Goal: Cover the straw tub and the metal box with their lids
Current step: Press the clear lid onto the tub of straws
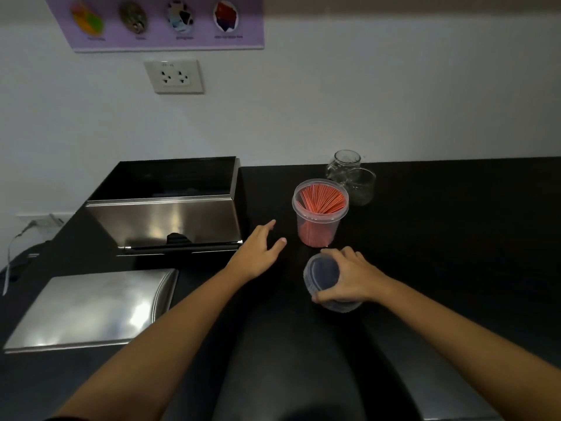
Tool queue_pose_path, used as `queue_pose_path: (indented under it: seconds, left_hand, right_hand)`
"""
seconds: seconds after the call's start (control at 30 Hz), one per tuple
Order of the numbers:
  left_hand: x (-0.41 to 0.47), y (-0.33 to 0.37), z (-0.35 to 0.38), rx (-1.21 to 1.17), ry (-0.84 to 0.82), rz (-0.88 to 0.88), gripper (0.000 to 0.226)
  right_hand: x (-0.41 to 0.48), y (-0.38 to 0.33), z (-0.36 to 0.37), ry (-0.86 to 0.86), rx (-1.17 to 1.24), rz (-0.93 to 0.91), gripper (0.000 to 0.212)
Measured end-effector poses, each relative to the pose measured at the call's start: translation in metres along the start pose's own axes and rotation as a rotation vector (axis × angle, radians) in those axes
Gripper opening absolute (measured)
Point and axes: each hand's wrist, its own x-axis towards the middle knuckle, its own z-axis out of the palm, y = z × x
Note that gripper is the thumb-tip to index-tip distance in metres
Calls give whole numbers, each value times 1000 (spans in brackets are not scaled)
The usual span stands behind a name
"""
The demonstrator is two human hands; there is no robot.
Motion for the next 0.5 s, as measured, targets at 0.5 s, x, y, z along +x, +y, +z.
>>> queue_pose_path:
  seconds: [0.5]
  left_hand:
    - [44, 13, 0, -214, -30, 54, 106]
  right_hand:
    - [25, -10, -110, 416, 290, -130, 100]
